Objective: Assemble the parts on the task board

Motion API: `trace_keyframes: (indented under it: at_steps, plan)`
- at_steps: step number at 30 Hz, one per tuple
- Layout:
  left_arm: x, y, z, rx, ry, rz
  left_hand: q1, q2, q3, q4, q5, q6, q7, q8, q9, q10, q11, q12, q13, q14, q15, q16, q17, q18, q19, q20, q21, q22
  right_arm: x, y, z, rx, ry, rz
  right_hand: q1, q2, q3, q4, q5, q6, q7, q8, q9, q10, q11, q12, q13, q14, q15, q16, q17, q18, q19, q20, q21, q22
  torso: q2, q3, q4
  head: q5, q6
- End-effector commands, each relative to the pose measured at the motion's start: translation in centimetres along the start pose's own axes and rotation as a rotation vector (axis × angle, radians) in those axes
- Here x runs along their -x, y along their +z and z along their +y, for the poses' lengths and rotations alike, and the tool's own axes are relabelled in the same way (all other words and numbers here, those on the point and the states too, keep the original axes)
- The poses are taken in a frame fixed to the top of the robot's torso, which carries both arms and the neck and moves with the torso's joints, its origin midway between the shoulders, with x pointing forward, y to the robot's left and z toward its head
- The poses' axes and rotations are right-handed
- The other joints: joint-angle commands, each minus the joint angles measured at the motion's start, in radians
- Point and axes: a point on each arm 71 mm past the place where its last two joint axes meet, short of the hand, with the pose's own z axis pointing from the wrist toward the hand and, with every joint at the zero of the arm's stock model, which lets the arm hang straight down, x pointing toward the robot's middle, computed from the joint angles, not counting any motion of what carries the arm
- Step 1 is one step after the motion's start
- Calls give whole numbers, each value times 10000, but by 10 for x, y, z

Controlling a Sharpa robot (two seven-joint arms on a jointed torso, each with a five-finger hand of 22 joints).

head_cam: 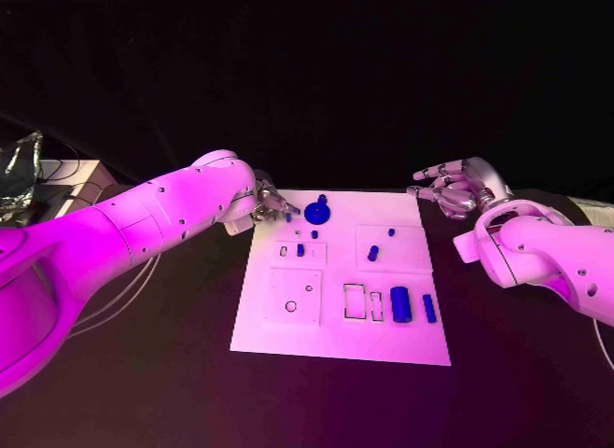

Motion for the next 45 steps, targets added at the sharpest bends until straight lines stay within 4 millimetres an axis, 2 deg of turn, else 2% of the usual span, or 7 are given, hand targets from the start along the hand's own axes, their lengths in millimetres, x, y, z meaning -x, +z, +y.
trace_keyframes:
  at_steps: [1,7,16,24,32,35,45]
  plan:
    - [-3,0,-2,-31,-57,264,50,63,37,-42,-14,33,-63,26,-17,-10,-70,30,-1,57,-16,50,18,-162,61,18,47,12,-1,0,2,142,-26,65,-37,22,-4,-54,54,18,35,-46,-8,-68,-5,48,-16,11,-32,-2,8,81,519,-10,14,1636,-7,6,6,2,-13]
    - [-3,0,-2,-8,-103,288,141,199,267,-167,-19,53,-83,3,-37,8,-88,13,-13,63,-35,71,53,-170,65,7,67,32,-1,0,1,134,-29,70,-37,22,-4,-54,54,18,35,-46,-8,-68,-5,48,-16,11,-32,-2,8,81,519,-10,14,1636,2,1,0,8,-25]
    - [-4,0,-2,-25,-127,415,352,283,1580,-949,-8,80,-133,-148,-142,-5,-144,-40,-16,66,-77,72,105,-200,55,-32,72,59,-2,1,2,132,-27,99,-36,28,5,-69,77,18,33,-47,-12,-74,-6,59,-24,16,-33,6,34,84,518,-10,2,1633,2,-2,10,7,-45]
    - [-5,0,-2,-67,-205,477,460,647,2543,-1407,-2,-24,-147,-193,-136,-29,-155,-71,-15,40,-82,102,170,-211,18,-42,78,86,-2,1,2,131,-27,112,-36,28,5,-69,77,18,33,-47,-12,-74,-6,59,-24,16,-33,6,34,84,518,-10,2,1633,11,1,-5,19,-64]
    - [-5,0,-3,-213,-263,522,29,742,4197,-2449,136,-205,-100,55,132,106,-159,-181,-67,72,-73,226,381,-67,-27,137,181,202,-2,1,2,117,-32,129,-36,28,5,-69,77,18,33,-47,-12,-74,-6,59,-24,16,-33,6,34,84,518,-10,2,1633,-2,2,3,3,-98]
    - [-6,-1,-4,-289,-380,538,-146,795,4334,-2671,195,-182,-101,77,172,163,-168,-208,-49,126,-70,255,469,20,-14,222,247,253,-2,1,2,115,-33,136,-36,28,5,-69,77,18,33,-47,-12,-74,-6,59,-24,16,-33,6,34,84,518,-10,2,1633,-12,4,12,1,-105]
    - [-7,-10,1,-330,-885,908,-301,778,4479,-2908,393,-14,-126,6,190,359,-209,-327,-66,265,-97,313,698,7,90,192,350,300,0,1,0,68,-61,114,-36,28,5,-69,77,18,33,-47,-12,-74,-6,59,-24,16,-33,6,34,84,518,-10,2,1633,-52,11,46,44,-104]
